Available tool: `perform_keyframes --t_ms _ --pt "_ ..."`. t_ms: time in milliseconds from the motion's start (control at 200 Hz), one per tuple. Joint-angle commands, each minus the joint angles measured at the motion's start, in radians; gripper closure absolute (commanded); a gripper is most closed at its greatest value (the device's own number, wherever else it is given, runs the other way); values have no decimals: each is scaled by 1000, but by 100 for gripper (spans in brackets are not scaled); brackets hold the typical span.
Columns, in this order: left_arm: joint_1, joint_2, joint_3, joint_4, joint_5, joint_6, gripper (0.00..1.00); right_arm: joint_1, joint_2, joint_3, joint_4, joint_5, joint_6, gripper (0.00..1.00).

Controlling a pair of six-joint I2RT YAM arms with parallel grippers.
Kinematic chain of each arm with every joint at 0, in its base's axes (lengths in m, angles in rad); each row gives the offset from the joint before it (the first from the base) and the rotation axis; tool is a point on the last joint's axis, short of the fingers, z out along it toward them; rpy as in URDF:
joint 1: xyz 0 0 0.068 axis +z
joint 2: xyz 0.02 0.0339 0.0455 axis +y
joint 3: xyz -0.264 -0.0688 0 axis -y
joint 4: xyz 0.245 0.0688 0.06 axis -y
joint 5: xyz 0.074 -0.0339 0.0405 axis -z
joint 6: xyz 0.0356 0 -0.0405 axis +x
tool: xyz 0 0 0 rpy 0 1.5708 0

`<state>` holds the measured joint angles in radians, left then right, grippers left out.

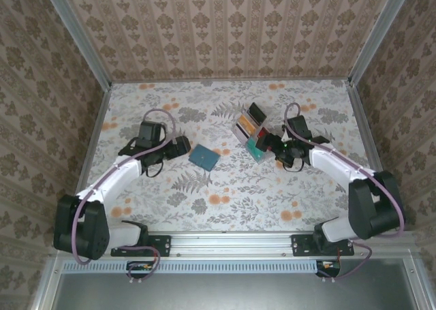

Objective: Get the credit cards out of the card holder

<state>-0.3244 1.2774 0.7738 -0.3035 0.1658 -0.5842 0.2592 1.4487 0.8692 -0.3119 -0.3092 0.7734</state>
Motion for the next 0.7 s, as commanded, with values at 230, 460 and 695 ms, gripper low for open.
perform_keyframes --t_ms 230,460,695 --pt "-45 78 15 22 16 -34 0 0 186 194 -7 176 -178 9" --pt "-50 115 13 39 31 -70 0 -1 230 259 -22 211 -241 9" --pt "-54 181 47 44 89 -71 5 1 137 187 -65 231 -242 2"
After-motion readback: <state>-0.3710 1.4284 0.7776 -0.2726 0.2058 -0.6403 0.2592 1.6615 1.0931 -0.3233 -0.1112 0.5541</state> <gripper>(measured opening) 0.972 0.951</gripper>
